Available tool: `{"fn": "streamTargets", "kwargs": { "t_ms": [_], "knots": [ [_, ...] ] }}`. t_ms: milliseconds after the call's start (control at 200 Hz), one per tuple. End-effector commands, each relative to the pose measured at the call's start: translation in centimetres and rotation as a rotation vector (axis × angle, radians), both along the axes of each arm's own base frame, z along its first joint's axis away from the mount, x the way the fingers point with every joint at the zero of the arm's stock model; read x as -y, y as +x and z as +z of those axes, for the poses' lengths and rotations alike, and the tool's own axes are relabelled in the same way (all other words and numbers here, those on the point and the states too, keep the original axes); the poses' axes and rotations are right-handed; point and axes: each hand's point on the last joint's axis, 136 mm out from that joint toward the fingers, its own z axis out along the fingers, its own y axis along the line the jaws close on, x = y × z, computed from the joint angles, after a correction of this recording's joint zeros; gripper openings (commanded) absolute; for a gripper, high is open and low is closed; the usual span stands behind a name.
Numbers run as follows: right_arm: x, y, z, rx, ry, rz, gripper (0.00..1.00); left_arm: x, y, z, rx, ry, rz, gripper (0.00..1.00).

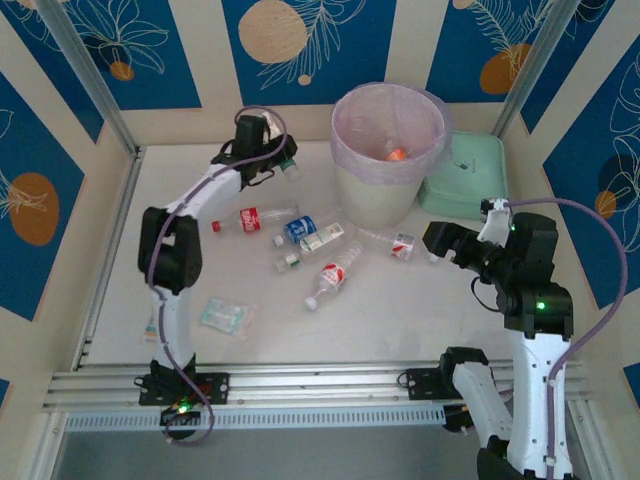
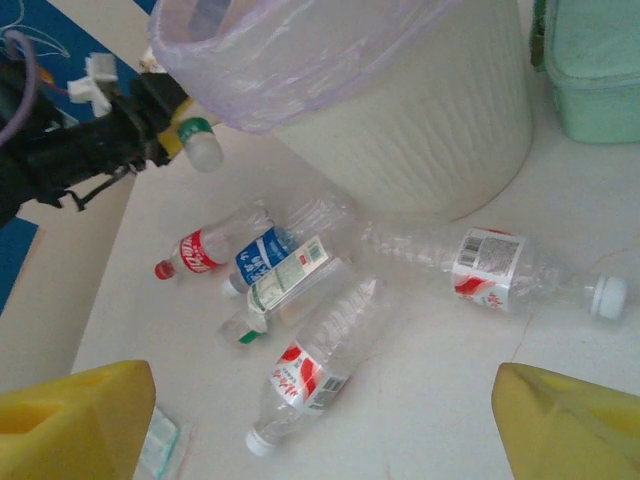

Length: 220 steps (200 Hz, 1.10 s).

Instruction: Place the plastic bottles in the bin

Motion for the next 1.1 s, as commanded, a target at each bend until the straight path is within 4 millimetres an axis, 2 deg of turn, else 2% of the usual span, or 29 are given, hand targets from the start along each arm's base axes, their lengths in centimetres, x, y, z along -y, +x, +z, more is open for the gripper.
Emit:
{"fn": "streamTargets", "kwargs": {
  "t_ms": [0,15,50,130,280,385,485,600,775,845,920,1096],
  "knots": [
    [-1.1,-1.1,1.3,0.018,0.050,0.052,0.85,0.1,-3.6,4.8,0.127,-0.032,-0.095,0.31],
    [-1.3,-1.1,1.4,0.023,0.056,0.058,0.85,0.1,-4.3,4.1,0.117,-0.037,-0.103,0.28],
    [-1.7,-1.1,1.6,0.035,0.074,0.080,0.84,0.1,-6.0,4.5,0.135,-0.060,-0.120,0.26],
    [-2.9,-1.1,2.3,0.058,0.134,0.134,0.83,-0.3,-10.0,3.7,0.137,-0.083,-0.147,0.17],
    [-5.9,-0.3,2.9,0.049,0.229,0.253,0.82,1.0,-17.4,2.8,0.159,-0.005,-0.241,0.15],
    [-8.3,0.7,1.7,0.024,0.182,0.310,0.83,2.4,-21.9,2.2,0.184,0.048,-0.317,0.12],
    [-11.4,1.4,0.4,-0.028,0.145,0.397,0.87,4.4,-25.6,1.8,0.213,0.042,-0.423,0.10],
    [-14.9,1.9,-0.9,-0.091,0.100,0.510,0.99,6.9,-29.5,1.3,0.253,0.027,-0.571,0.11],
    [-17.1,3.2,-1.9,-0.125,0.118,0.574,0.99,10.0,-32.9,0.7,0.296,0.002,-0.734,0.11],
    [-17.8,3.5,-2.1,-0.116,0.144,0.604,1.00,11.2,-33.9,0.8,0.305,-0.005,-0.811,0.12],
    [-18.5,3.9,-2.5,-0.128,0.156,0.632,0.96,12.4,-34.9,1.6,0.325,-0.054,-0.888,0.14],
    [-18.2,5.0,-4.1,-0.159,0.143,0.589,0.92,13.6,-35.2,3.0,0.361,-0.122,-0.932,0.16]
  ]
}}
